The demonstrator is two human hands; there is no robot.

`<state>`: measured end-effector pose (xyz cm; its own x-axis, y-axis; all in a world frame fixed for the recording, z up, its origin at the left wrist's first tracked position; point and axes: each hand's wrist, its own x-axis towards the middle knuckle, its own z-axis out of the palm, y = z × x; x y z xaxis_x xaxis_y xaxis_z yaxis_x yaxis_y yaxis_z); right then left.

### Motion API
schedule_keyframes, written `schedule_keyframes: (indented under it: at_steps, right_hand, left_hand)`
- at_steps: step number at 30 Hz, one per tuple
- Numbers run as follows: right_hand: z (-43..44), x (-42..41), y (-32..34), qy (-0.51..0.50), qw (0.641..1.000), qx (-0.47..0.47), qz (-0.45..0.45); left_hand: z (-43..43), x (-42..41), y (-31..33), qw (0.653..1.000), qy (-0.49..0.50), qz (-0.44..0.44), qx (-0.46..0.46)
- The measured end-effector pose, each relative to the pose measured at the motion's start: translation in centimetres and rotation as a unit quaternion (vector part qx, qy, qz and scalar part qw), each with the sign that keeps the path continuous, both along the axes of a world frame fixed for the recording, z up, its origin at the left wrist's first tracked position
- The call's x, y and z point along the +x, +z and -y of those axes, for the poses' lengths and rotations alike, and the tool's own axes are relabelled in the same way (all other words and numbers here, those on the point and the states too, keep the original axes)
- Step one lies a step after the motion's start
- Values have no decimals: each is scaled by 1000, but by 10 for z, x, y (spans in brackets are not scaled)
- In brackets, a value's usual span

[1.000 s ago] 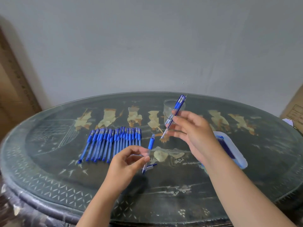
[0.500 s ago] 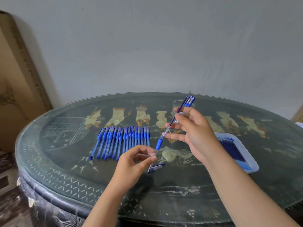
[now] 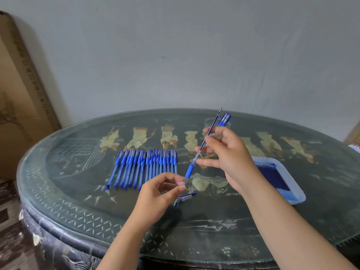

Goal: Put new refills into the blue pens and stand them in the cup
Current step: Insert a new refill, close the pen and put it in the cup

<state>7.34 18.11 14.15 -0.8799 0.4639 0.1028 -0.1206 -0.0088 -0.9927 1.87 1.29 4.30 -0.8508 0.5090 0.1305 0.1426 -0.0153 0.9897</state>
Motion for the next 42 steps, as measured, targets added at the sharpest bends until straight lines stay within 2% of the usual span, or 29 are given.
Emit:
schedule_keyframes:
  at_steps: [10,24,26,29,32,38,42]
  right_hand:
    - [2,0,-21,79,984,138,78]
    - [0,1,-46,84,970,189,129]
    - [2,2,-55,79,956,238,150]
    - [12,1,-72,65,916,357,172]
    - [23,-4,-90,54,881,438,168]
    - [37,-14,-100,35,854,490,172]
    - [39,-17,-97,35,855,484,185]
  left_hand:
    - [-1,-3,-1,999,17,14,24]
    - [8,-9,-2,999,42,24,23]
    - [12,-11,-1,998,57,26,32]
    - [18,-14,0,995,79,31,48]
    - [21,-14,0,995,84,33,50]
    - [24,-14,-2,996,80,26,30]
    - [25,-15,-2,996,81,25,24]
